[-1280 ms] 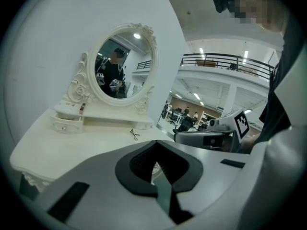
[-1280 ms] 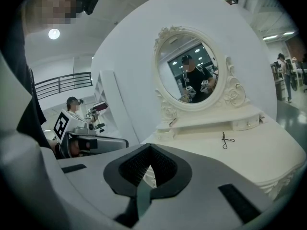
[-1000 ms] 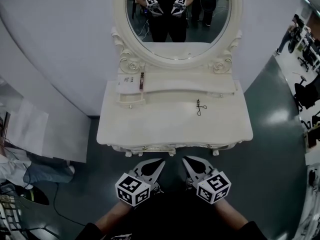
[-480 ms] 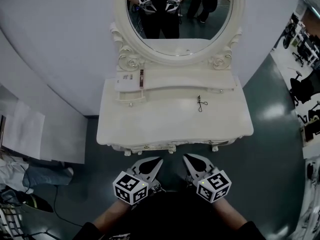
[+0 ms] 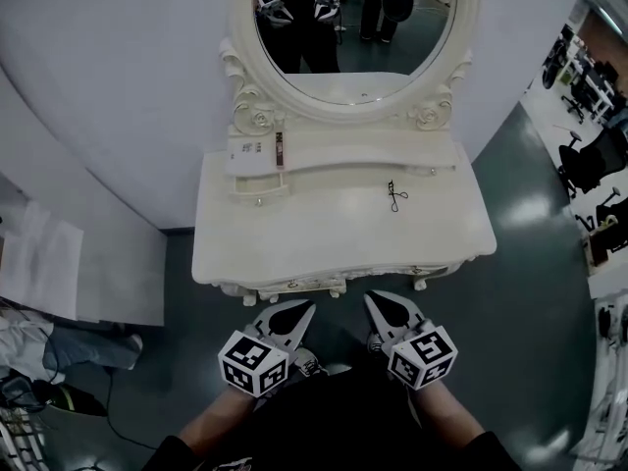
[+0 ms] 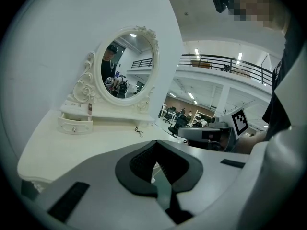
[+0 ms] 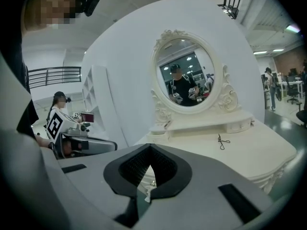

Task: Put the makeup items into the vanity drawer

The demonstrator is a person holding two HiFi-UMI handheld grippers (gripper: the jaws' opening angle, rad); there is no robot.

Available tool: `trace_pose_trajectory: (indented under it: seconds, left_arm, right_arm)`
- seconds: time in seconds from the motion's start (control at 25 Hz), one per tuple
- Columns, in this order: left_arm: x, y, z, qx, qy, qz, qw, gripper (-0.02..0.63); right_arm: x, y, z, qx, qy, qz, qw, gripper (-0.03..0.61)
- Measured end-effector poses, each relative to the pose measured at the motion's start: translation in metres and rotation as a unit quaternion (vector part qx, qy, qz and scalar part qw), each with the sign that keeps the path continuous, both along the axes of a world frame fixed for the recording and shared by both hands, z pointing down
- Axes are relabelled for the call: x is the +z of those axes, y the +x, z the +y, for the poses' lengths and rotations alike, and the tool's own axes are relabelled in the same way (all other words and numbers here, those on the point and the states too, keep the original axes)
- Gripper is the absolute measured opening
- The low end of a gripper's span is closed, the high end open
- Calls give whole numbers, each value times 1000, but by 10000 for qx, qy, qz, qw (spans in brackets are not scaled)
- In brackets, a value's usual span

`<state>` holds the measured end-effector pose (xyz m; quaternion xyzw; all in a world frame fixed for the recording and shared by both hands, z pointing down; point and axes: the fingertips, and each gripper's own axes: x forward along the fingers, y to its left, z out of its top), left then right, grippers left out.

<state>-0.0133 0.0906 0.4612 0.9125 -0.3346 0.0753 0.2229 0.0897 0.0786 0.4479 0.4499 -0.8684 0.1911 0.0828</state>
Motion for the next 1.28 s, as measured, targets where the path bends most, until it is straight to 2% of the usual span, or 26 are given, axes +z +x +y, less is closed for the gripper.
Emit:
trace_pose_trajectory:
  seconds: [0.44,0.84,1.28]
  left_arm:
    - [-7,5,-15,-182,122,126,9997,5]
    - [-14,27,-66,-555,183,-13,9983,5]
    - [5,48,-106,-654,-58,-205,9976,5]
  right_arm:
    - [-11,21,-25,174,171,238,9994,26]
    - [-4,63,-95,81,162,434,9989,26]
    - [33,105,-169,221,-48,755,9969,28]
